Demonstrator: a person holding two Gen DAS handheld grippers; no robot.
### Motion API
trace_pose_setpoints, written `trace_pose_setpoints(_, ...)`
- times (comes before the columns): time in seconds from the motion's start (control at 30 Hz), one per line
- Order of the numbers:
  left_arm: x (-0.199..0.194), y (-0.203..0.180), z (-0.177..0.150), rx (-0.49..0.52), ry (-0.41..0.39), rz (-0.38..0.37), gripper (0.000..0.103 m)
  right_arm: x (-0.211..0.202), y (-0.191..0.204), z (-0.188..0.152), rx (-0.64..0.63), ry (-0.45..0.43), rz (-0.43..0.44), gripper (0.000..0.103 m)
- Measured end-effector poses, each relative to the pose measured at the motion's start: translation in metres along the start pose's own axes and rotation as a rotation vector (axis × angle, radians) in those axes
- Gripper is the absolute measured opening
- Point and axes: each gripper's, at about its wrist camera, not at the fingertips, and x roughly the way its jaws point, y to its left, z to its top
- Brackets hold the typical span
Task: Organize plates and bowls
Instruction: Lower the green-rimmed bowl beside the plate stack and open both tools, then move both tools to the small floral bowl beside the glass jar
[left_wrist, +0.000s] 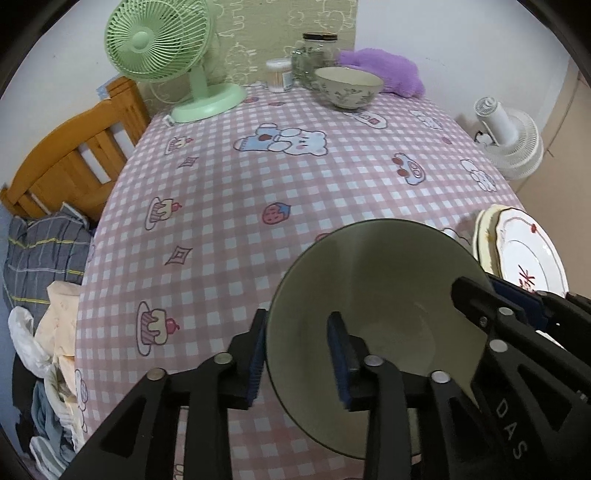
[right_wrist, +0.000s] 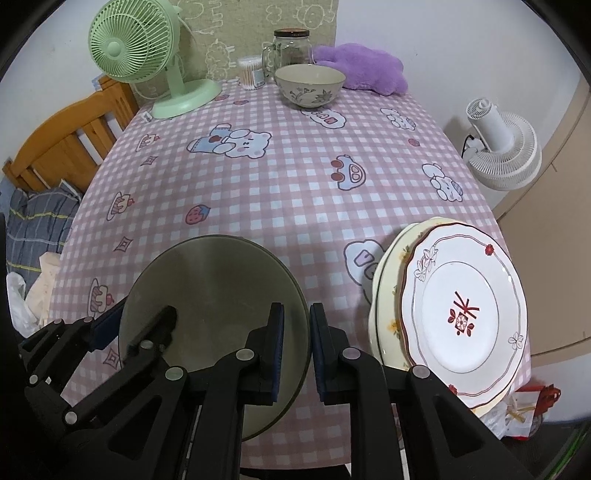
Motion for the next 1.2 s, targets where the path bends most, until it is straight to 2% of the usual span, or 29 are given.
trace_pose_setpoints(0.1, -0.004, 0.001, 0.0, -0.005, 0.0, -0.025, 0.044, 0.0, -0.002, 0.0, 0.015, 0.006, 0.019, 0.021)
trace_pose_setpoints(0.17, -0.008, 0.002, -0.002, -0.01, -0.007, -0.01, 0.066, -0.002, -0.002, -0.001, 0.007, 0.0, 0.034, 0.023)
trace_pose_setpoints(0.2, -0.01, 0.002, -0.003, -0.015, -0.013, -0.001, 0.069, -0.004, -0.001, -0.002, -0.004, -0.005, 0.034, 0.025)
trace_pose_setpoints(0.3, -0.019, 0.004, -0.005, -0.016, -0.024, -0.026, 0.074, -0.013, 0.001, -0.004, -0.018, -0.031, 0.027, 0.042)
trace_pose_setpoints(0.33, -0.022, 0.004, -0.005, -0.015, -0.031, -0.03, 0.077, -0.017, 0.001, -0.005, -0.016, -0.043, 0.029, 0.052)
trace_pose_setpoints(0.37, -0.024, 0.004, -0.004, -0.014, -0.038, -0.034, 0.077, -0.02, 0.001, -0.006, -0.015, -0.051, 0.033, 0.058)
trace_pose_setpoints(0.63, -0.049, 0.001, 0.013, -0.01, -0.11, -0.061, 0.084, -0.046, -0.006, 0.007, 0.002, -0.123, 0.061, 0.074)
trace_pose_setpoints(0.97, -0.062, -0.007, 0.054, -0.029, -0.169, -0.028, 0.084, -0.059, -0.018, 0.045, 0.0, -0.195, 0.113, 0.075)
trace_pose_setpoints(1.2, -0.062, -0.021, 0.095, -0.066, -0.175, 0.038, 0.084, -0.059, -0.036, 0.086, -0.032, -0.2, 0.128, 0.075)
